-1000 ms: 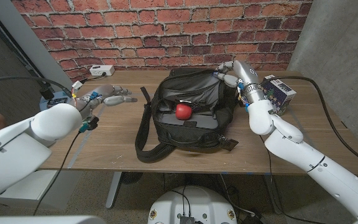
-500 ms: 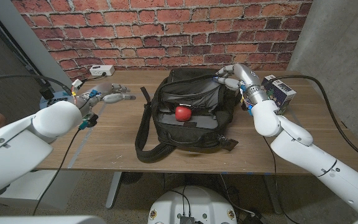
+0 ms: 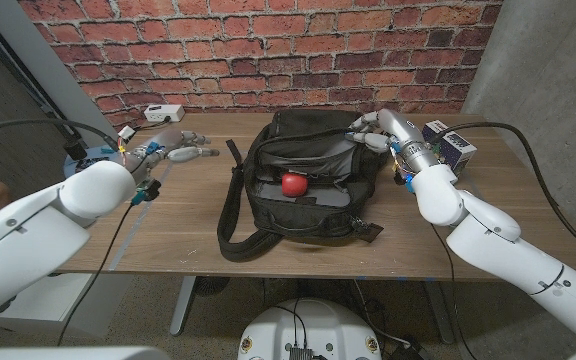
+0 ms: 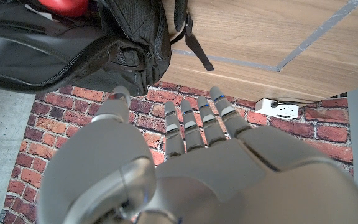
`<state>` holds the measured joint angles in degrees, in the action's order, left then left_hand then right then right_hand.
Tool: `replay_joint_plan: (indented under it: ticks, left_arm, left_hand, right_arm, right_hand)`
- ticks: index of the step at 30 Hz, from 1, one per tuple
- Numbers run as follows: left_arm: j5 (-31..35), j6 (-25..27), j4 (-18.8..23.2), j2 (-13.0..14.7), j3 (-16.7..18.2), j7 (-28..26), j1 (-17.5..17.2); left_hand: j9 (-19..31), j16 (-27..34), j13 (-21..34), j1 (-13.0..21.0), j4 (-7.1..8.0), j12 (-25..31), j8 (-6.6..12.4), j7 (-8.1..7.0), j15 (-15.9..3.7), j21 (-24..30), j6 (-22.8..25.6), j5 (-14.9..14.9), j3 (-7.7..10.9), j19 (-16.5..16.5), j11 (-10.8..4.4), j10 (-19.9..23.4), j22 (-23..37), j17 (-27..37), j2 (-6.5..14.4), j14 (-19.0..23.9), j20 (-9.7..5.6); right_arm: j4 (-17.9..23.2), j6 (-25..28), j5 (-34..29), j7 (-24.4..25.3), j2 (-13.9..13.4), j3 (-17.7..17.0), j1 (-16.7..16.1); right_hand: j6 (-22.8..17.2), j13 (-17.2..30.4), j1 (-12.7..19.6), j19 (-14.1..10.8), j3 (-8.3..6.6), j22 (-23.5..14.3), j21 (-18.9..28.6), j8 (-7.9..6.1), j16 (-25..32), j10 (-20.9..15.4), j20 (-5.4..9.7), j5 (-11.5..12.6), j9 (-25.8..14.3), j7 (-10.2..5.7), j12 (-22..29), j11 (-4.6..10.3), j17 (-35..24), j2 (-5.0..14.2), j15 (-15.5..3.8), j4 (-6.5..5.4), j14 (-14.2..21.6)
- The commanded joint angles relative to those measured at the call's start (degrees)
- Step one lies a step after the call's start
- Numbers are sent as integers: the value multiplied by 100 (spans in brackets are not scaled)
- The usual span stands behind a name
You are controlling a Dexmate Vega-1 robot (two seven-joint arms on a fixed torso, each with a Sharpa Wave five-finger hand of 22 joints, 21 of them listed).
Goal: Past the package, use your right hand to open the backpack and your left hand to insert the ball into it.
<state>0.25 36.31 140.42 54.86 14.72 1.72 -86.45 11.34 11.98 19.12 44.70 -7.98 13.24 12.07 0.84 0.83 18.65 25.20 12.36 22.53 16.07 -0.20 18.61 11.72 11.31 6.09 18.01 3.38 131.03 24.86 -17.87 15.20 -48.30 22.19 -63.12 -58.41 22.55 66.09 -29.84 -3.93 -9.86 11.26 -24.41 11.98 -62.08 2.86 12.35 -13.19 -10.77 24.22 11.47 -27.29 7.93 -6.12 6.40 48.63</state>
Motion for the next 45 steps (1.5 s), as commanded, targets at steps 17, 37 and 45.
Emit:
replay_joint_plan:
  ticks: [17, 37, 45]
  left_arm:
    - [-226, -365, -340, 140, -164, -119, 278]
    - [-370, -593, -448, -8, 80, -54, 183]
    - [-452, -738, -589, -29, 35, -23, 264]
  left_hand:
    - [23, -24, 0, -40, -11, 15, 26, -2, 11, 15, 93, 24, 74, -11, 2, 5, 10, 17, 35, 5, -12]
    - [25, -59, -24, -58, -24, -23, -43, 27, 47, -11, -42, 33, 108, -74, 61, -76, 3, 15, 57, -82, -12]
    - [25, -61, -30, -66, -26, -27, -44, 24, 51, -12, -42, 37, 117, -73, 78, -88, 1, 14, 63, -91, -16]
  right_arm:
    - [463, 43, 2006, -1129, -747, -867, -402]
    - [568, 514, 3914, -2378, -1689, -985, 260]
    - [567, 706, 4733, -2822, -2051, -997, 553]
  right_hand:
    - [556, -44, -231, 181, -4, -7, -35, 236, -134, 615, 49, -166, -38, 192, -285, -186, 73, -6, -625, 0, -604]
    - [1537, -146, -370, 516, -60, -5, -70, 745, -151, 1707, -41, -187, -32, 453, -776, -529, 178, -62, -221, 84, -1546]
    - [1886, -158, -438, 784, -87, -3, -91, 929, -134, 2158, -128, -195, -45, 539, -979, -647, 253, -53, -23, 91, -1892]
